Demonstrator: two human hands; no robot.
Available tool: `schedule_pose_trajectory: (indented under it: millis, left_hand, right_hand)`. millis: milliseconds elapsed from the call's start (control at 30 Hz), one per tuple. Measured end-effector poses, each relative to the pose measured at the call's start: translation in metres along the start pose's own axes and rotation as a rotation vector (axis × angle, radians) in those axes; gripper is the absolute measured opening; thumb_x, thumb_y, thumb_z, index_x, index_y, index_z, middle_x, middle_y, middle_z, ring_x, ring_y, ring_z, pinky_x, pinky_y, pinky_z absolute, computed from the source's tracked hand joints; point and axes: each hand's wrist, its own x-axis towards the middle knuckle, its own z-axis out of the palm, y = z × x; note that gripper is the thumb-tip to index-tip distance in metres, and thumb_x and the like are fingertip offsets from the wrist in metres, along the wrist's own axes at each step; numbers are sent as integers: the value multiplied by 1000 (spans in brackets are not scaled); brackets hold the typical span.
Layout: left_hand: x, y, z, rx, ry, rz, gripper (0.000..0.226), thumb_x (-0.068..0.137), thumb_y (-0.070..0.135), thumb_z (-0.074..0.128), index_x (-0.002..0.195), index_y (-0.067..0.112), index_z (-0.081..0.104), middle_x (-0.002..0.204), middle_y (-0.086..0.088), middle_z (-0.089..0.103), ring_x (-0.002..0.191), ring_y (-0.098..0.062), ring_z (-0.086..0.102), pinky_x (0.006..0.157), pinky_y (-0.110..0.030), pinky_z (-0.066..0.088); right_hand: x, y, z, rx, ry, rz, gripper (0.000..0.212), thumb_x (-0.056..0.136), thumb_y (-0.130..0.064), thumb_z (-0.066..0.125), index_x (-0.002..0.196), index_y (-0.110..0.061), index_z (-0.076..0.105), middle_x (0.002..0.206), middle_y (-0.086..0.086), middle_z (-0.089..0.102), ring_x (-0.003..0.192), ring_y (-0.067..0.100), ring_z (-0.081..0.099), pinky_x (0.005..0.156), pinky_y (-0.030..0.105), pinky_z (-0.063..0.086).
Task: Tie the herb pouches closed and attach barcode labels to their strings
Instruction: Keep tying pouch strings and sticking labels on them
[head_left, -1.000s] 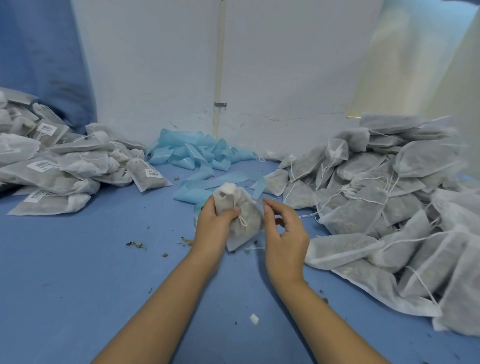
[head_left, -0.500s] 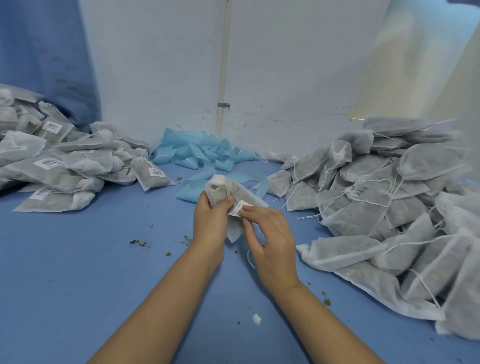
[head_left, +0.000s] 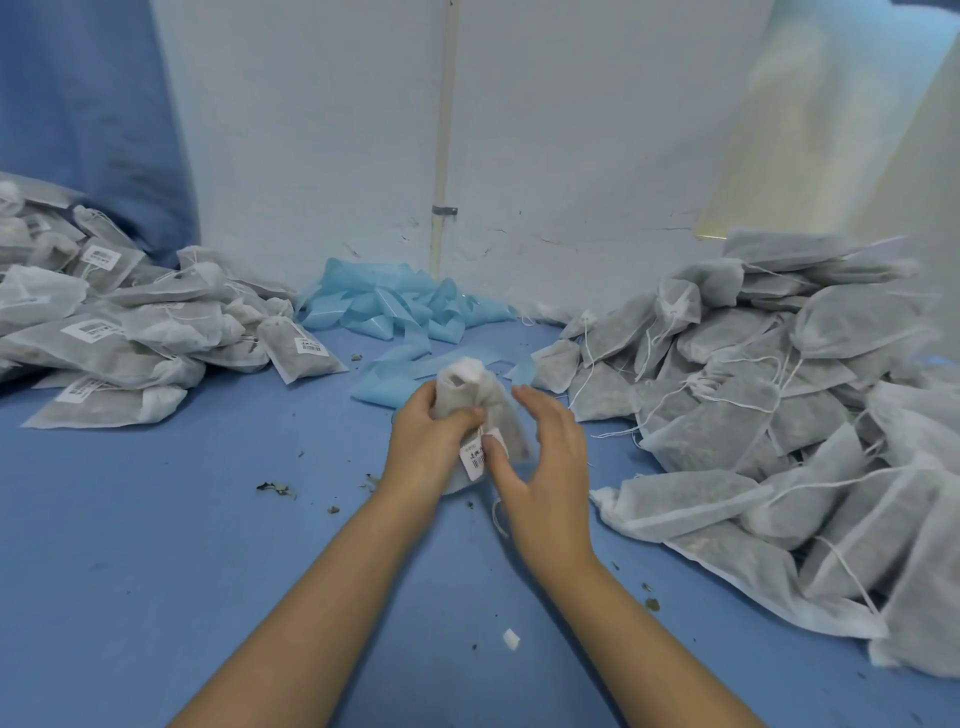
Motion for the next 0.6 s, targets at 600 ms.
schedule_pose_trajectory:
  millis: [600]
  left_hand:
    - [-4, -11, -7, -33, -397, -313, 12, 89, 16, 65, 96, 8, 68, 79, -9, 74, 68, -13, 71, 60, -19, 55]
  right_hand:
    - [16, 11, -13, 1061, 42, 770, 20, 83, -10, 68, 102, -4, 65, 97, 13, 71, 86, 21, 68, 77, 30, 56]
